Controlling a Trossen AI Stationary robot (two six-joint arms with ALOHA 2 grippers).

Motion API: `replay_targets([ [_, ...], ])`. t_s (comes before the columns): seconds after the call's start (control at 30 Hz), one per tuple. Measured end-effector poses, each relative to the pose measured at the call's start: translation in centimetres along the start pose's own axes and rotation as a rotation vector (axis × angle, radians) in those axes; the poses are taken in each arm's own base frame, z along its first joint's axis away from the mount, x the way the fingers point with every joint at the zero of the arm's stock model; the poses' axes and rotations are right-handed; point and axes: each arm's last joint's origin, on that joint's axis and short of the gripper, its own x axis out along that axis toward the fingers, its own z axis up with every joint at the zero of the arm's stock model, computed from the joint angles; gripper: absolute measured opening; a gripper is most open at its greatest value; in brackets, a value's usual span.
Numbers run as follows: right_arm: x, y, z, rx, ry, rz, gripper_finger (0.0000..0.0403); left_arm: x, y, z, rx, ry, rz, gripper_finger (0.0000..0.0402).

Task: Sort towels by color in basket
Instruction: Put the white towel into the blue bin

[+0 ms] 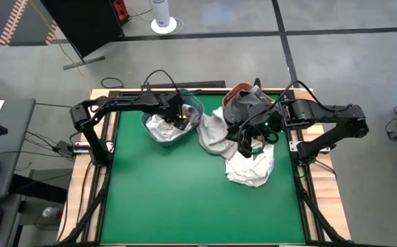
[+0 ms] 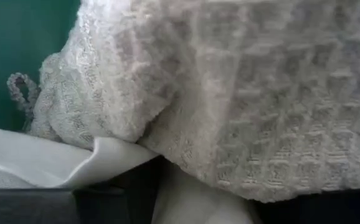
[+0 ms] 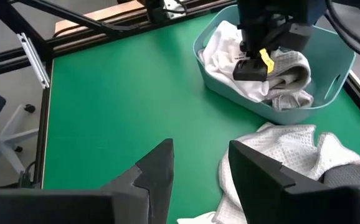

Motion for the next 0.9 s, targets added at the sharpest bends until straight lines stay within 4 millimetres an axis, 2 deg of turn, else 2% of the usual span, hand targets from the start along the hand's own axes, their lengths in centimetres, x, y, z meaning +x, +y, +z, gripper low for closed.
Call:
replay_targets([
  [0.1,0.0,0.0,0.0,-0.007,-0.001,0.0,0.018,-2.3,-0.4,1.2,0.04,-0.055,-0.018,0.0212],
  [0.2,0.0,0.0,0.0,-0.008,-0.001,0.0,0.018,-6.1,-0.6,3.2,0.062,-0.173,-0.043,0.0212],
  [0.33,0.0,0.0,0.0,-0.008,-0.001,0.0,0.018,-10.6,-0.6,4.7,0.073,-0.315,-0.013,0.0212],
  [0.47,0.0,-0.2,0.1,-0.006,-0.002,-0.005,0.018,-13.4,-1.5,5.3,0.169,-0.405,-0.037,0.0212],
  [0.57,0.0,-0.3,0.1,-0.003,-0.003,-0.01,0.018,-13.5,-2.8,4.5,0.33,-0.347,-0.163,0.0212],
  [0.67,0.0,-0.3,0.1,-0.003,-0.003,-0.01,0.018,-12.5,-4.2,2.7,0.511,-0.217,-0.176,0.0212],
  [0.77,0.0,-0.3,0.1,-0.002,-0.003,-0.01,0.018,-10.1,-4.9,0.9,0.62,-0.113,-0.167,0.0212],
  [0.9,0.0,-0.3,0.1,-0.002,-0.003,-0.01,0.018,-7.0,-4.6,-1.0,0.618,-0.059,-0.164,0.0212],
])
